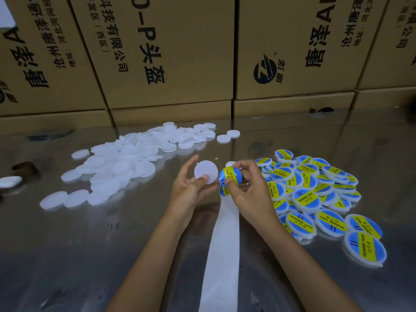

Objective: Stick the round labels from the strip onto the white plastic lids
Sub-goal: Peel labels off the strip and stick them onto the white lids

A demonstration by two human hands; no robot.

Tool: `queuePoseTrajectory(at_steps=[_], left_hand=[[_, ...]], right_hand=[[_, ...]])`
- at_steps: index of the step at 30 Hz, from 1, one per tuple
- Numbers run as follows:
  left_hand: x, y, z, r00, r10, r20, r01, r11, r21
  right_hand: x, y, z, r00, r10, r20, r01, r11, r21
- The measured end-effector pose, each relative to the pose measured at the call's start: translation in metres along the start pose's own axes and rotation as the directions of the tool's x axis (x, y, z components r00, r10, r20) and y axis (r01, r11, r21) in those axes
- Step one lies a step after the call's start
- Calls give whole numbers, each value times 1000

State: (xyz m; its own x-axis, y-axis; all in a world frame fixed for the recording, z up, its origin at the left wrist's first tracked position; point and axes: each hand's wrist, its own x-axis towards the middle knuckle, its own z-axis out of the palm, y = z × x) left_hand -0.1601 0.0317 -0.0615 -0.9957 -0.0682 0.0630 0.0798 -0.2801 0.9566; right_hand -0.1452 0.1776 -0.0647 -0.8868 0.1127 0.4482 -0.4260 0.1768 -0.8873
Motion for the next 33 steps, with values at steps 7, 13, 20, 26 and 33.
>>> queuePoseTrajectory(at_steps=[7, 13, 20, 26, 33], left_hand=[[-4, 7, 11, 981, -110, 158, 131, 983, -128], [-5, 5, 17, 965, -116, 235, 139, 987, -82], [-10, 8, 22, 963, -89, 254, 99, 995, -27], [-14, 10, 24, 966, -59, 252, 56, 998, 17], [-13, 13, 21, 963, -101, 248, 142, 978, -153]], right_hand=[[0, -8, -4, 1000, -12, -27, 14, 996, 87], [0, -6, -1, 999, -26, -42, 27, 999, 43], [1, -2, -2, 997, -42, -64, 43, 999, 9], [2, 3, -4, 992, -101, -75, 98, 994, -49], [2, 8, -6, 984, -156, -89, 117, 933, -339]])
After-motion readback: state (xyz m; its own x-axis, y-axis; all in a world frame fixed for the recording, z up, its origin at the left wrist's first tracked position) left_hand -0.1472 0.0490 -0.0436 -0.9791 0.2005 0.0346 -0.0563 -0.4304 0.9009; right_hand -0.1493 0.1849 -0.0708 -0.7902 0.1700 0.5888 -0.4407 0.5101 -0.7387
